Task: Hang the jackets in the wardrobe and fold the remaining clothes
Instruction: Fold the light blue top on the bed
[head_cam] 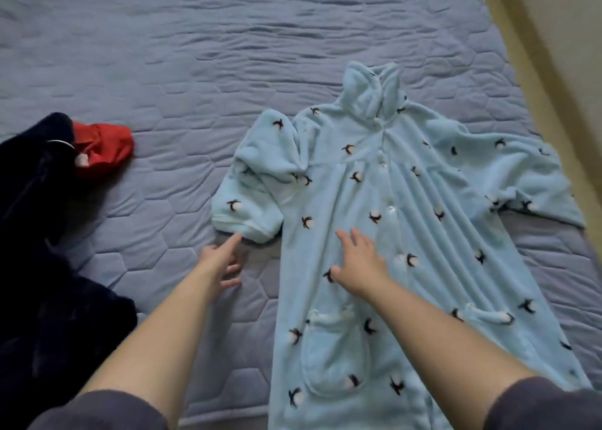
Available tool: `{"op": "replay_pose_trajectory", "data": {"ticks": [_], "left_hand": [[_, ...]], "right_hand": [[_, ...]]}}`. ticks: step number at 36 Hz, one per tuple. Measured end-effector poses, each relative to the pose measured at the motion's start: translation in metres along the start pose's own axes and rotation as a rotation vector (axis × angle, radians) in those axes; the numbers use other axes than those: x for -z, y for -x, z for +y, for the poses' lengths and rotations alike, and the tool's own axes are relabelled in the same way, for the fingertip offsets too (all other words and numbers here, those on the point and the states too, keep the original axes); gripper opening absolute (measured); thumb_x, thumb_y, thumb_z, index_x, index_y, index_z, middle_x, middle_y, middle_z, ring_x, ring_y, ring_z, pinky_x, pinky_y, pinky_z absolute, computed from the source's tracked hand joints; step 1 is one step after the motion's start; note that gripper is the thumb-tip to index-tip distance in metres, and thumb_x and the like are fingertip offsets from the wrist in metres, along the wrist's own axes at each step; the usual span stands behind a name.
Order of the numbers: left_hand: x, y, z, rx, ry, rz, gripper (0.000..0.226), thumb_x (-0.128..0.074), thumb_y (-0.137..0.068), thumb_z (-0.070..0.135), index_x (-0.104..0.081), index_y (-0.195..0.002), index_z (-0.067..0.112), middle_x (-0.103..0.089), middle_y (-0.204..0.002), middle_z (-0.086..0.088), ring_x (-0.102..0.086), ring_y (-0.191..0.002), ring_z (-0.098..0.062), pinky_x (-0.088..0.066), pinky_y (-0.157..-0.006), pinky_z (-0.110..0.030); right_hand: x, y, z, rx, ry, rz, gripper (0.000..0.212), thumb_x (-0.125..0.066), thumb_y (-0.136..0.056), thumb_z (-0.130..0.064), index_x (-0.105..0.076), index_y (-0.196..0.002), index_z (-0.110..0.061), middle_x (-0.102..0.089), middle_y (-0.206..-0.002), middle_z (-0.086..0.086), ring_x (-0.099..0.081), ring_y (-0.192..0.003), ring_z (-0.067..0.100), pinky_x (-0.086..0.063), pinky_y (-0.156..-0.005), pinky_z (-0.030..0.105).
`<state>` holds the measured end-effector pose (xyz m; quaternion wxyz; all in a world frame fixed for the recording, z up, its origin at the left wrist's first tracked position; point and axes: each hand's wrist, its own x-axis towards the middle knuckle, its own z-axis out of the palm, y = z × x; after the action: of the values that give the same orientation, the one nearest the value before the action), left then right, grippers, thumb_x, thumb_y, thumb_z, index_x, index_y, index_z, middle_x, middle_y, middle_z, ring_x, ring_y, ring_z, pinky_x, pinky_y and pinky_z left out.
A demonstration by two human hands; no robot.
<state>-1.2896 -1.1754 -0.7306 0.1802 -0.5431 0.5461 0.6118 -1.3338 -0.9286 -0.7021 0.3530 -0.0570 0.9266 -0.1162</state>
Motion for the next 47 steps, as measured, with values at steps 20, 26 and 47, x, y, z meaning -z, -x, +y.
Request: {"op": "replay_pose_trajectory", "data": {"ticks": [20,26,47], "left_hand": [[0.219,0.013,0.214,-0.687,-0.127,0.511,0.02,-0.052,-0.085,0.011,-0.048,-0.065,0.013,-0.052,-0.078,-0.01,-0.044,-0.076,-0.02,-0.033,-0.056,-0.031],[0.262,0.037,0.231,-0.669,-0.437,0.472,0.016,-0.051,-0.089,0.011,-0.05,-0.073,0.012,-0.046,-0.068,-0.005,-0.039,-0.06,-0.018,-0.03,-0.051,-0.025],[0.262,-0.099,0.114,-0.434,-0.315,0.636,0.042,-0.068,-0.077,0.028,-0.046,-0.112,0.019,-0.056,-0.094,0.0,-0.053,-0.084,-0.025,-0.04,-0.075,-0.032]], "right_hand": [[0.074,-0.037,-0.13,-0.008,0.134,-0.173,0.06,-0.046,-0.093,-0.026,-0.024,-0.149,-0.018,-0.032,-0.149,0.011,-0.042,-0.13,0.029,-0.039,-0.102,0.035],[0.1,-0.039,-0.19,0.099,0.141,-0.122,0.062,-0.052,-0.088,-0.026,-0.032,-0.145,-0.019,-0.039,-0.147,0.01,-0.044,-0.129,0.029,-0.042,-0.1,0.034],[-0.031,-0.198,-0.238,0.191,0.322,0.123,0.089,-0.03,-0.08,-0.076,0.009,-0.15,-0.037,0.028,-0.156,0.0,0.02,-0.144,0.034,-0.002,-0.101,0.076]]}}
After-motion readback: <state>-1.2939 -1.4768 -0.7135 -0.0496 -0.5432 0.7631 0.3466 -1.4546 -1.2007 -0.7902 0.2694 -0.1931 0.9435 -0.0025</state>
